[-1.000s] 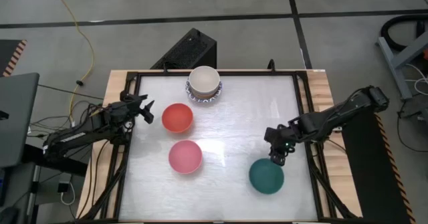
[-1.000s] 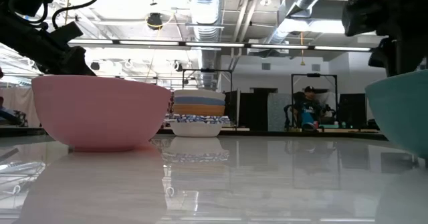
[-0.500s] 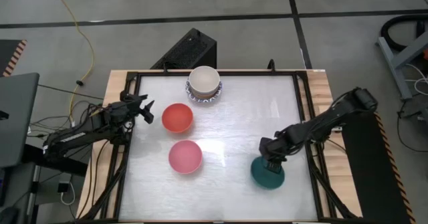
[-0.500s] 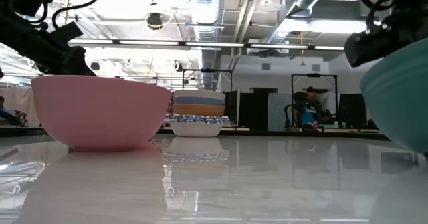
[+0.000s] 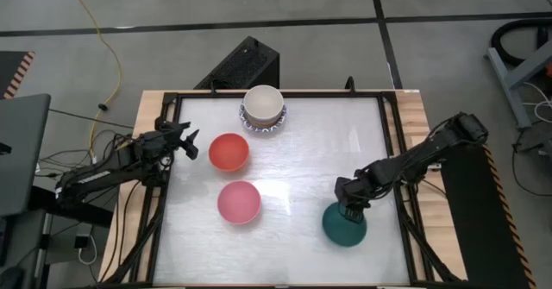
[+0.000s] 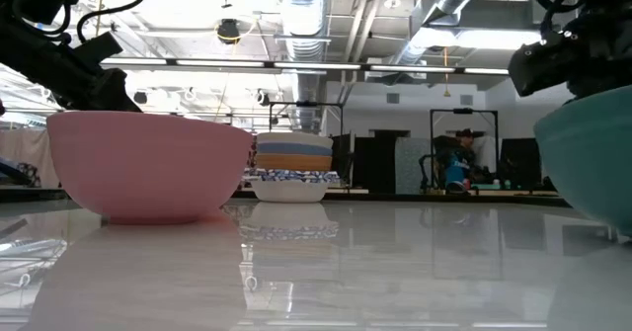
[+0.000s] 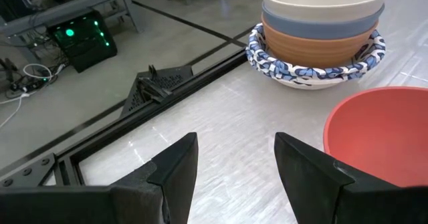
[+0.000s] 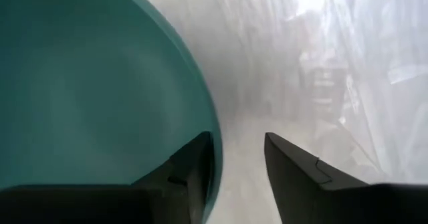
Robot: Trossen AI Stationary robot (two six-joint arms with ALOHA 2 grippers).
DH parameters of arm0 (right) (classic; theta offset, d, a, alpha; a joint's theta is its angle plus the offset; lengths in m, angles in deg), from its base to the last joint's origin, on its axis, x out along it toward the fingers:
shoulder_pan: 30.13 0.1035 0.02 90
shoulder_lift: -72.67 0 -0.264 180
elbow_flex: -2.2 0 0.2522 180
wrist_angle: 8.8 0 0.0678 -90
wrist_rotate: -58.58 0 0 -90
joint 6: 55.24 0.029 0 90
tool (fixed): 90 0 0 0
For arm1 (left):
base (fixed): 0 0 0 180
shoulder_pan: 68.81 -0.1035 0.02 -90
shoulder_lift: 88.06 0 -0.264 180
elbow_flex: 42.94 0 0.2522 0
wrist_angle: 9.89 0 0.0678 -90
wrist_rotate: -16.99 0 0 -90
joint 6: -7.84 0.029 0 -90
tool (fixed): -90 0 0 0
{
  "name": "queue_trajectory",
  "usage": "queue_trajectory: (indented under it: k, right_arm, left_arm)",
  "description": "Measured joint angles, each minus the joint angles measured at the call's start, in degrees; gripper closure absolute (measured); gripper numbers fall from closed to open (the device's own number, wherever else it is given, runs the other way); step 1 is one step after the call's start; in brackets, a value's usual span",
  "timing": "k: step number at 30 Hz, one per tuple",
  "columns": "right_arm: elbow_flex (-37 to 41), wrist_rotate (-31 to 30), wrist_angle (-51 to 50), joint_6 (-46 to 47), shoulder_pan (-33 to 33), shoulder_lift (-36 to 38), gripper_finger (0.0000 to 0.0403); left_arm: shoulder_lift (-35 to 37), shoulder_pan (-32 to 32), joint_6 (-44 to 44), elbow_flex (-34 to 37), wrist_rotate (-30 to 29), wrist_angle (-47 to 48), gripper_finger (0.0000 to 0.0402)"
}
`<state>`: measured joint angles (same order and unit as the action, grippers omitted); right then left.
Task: Nest bowls inside each other
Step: Stack the green bowl onto the stack of bowls
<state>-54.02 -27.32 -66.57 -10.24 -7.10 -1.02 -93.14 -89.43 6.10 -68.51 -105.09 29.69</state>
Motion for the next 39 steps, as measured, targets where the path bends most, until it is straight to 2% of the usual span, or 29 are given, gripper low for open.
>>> queue_trajectory:
  k: [12, 17, 23, 28, 39]
  right_arm:
    - [-0.1, -0.8, 1.6, -1.5, -1.9, -0.4, 0.0388]
    - [-0.1, -2.0, 2.8, -3.4, -4.2, -0.5, 0.0388]
    - [-1.9, -4.7, 3.2, -11.9, -9.6, -0.7, 0.0392]
    - [-5.2, -6.2, 3.1, -23.1, -16.7, -0.7, 0.0392]
    - [-13.7, -6.0, 2.7, -41.5, -33.2, -0.7, 0.0392]
  left_arm:
    - [0.0, 0.0, 0.0, 0.0, 0.0, 0.0, 0.0212]
    - [0.0, 0.0, 0.0, 0.0, 0.0, 0.0, 0.0212]
    - [0.0, 0.0, 0.0, 0.0, 0.0, 0.0, 0.0212]
    - [0.0, 0.0, 0.0, 0.0, 0.0, 0.0, 0.0212]
    - [0.0, 0.0, 0.0, 0.0, 0.0, 0.0, 0.0212]
